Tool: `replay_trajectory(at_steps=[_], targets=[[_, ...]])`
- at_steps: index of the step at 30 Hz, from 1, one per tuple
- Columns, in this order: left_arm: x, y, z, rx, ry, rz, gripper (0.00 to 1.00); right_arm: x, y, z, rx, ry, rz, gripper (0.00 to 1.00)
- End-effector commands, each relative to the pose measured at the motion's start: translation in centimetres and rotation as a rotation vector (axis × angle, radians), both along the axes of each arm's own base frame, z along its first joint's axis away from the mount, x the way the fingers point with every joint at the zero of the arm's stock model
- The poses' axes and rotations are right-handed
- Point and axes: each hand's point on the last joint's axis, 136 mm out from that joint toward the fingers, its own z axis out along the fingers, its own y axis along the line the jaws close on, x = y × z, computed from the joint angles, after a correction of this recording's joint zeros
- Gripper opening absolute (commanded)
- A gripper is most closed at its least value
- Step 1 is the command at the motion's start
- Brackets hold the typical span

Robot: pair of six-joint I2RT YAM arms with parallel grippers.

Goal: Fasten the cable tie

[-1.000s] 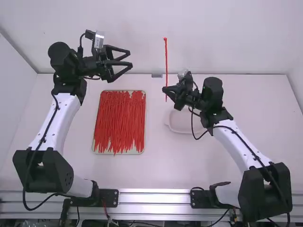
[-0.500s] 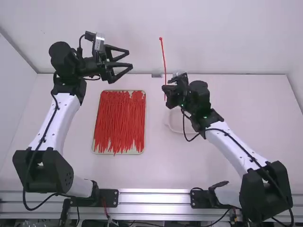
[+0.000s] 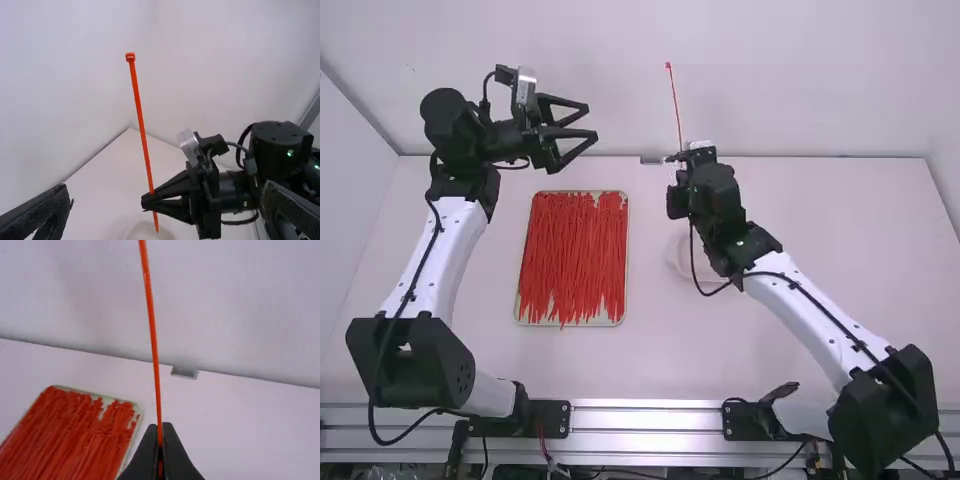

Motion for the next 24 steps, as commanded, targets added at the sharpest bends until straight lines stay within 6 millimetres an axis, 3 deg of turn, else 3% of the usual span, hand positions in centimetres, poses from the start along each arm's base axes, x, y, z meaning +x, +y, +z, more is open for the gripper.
replay_trajectory(at_steps=[1,17,24], targets=[[-0.2,0.2,1.4,-0.005,-0.024,0.015,0.99,0.4,-1.6,2.0,-0.050,-0.064,-0.161,0.00],[-1.5,-3.5,1.6,-0.032,0.033,-0.063,0.99,-4.6,-2.2,4.7,-0.230,-0.226,-0.503,0.00],[-1.8,-4.9,1.9,-0.041,0.030,-0.076,0.99,-5.4,-3.6,5.6,-0.255,-0.261,-0.605,0.00]])
